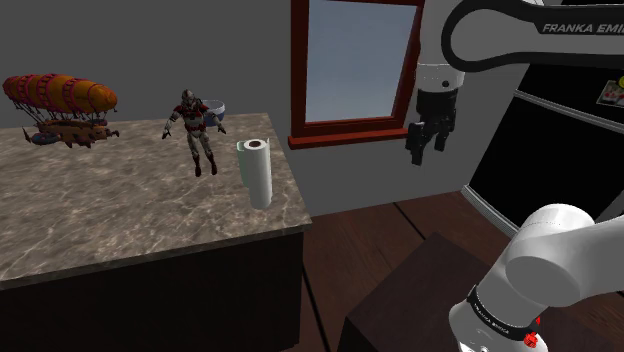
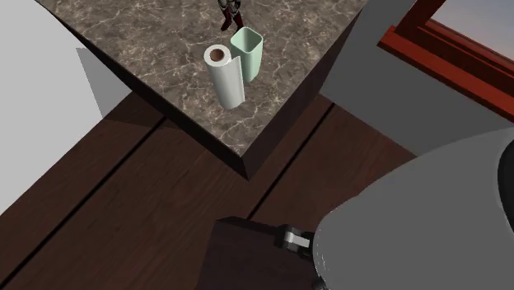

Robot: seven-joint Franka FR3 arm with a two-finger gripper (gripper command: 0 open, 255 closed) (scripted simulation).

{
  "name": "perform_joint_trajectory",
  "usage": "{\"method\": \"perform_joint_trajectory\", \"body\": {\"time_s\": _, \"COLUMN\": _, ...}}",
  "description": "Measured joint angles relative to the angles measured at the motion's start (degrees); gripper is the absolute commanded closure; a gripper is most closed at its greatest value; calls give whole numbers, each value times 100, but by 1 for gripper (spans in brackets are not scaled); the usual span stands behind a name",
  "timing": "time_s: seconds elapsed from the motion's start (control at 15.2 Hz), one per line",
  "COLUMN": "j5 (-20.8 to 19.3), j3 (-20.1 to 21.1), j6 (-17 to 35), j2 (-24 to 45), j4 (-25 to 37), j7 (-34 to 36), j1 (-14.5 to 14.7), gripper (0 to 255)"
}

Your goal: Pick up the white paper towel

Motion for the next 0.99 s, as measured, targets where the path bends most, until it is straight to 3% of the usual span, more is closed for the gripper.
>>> {"method": "perform_joint_trajectory", "body": {"time_s": 0.4, "j5": 283, "j3": 351, "j6": 359, "j2": 568, "j4": 300, "j7": 571, "j1": 29, "gripper": 0}}
{"method": "perform_joint_trajectory", "body": {"time_s": 0.99, "j5": 546, "j3": 1094, "j6": 993, "j2": 2244, "j4": 1599, "j7": 1882, "j1": 14, "gripper": 0}}
